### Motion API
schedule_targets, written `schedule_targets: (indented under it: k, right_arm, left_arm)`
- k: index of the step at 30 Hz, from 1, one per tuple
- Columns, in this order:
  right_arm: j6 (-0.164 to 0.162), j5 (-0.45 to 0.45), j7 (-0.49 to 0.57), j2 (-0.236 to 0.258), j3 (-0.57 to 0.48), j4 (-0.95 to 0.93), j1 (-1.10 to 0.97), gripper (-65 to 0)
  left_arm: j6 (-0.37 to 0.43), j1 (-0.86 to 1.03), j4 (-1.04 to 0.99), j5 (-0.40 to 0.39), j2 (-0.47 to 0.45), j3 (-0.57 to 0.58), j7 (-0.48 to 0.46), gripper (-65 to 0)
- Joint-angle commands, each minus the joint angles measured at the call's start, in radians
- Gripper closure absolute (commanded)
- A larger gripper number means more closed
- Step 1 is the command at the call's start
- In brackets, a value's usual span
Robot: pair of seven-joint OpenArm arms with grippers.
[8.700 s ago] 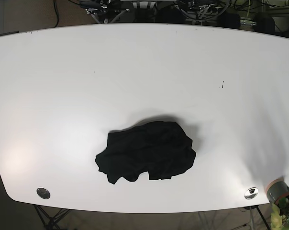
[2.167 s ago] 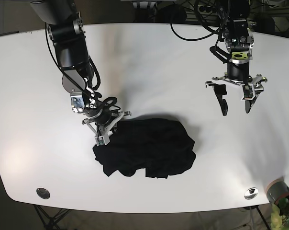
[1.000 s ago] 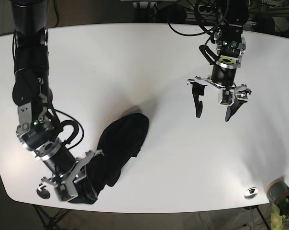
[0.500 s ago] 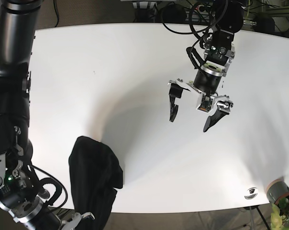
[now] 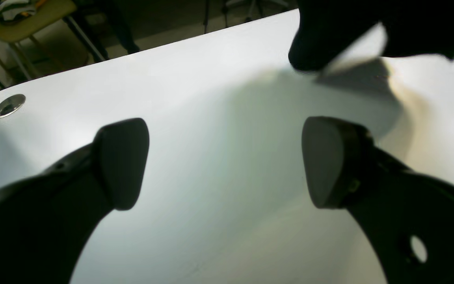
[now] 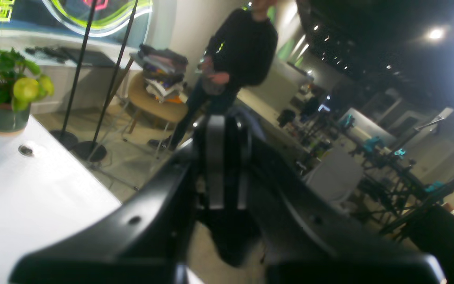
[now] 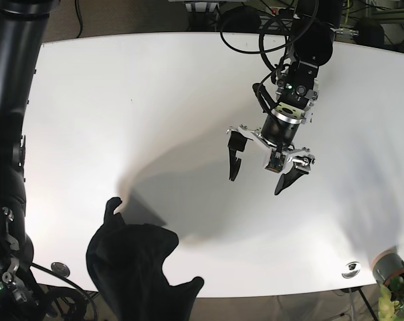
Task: Fold the T-shirt properly
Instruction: 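Lift the shirt with the right gripper and drag it across the table, then grasp the hanging shirt edge with the left gripper beside the right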
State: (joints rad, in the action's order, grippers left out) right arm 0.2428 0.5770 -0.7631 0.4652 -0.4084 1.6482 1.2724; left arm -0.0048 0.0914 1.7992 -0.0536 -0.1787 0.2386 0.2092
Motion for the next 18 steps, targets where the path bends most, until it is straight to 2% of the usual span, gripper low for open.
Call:
schedule_targets:
  k: [1,13,18]
  right_arm:
    - [-0.009,-0.004,0.027,0.007,0.010,0.004,0.033,-2.2]
    - [-0.009,-0.004,0.027,0.002,0.012,-0.013,0.033,-2.2]
    - [-0.009,-0.004,0.027,0.000,0.013,-0.010,0.016,-2.2]
  left_arm:
    - [-0.004,-0.022,0.017,-0.002,0.006,0.006,-0.034,-58.3]
    - [-0.002,-0.080,-0.131,-0.002,0.031,0.041,-0.037,-58.2]
    - [-0.002,-0.130,-0.198,-0.002,0.069,0.061,-0.037,-58.1]
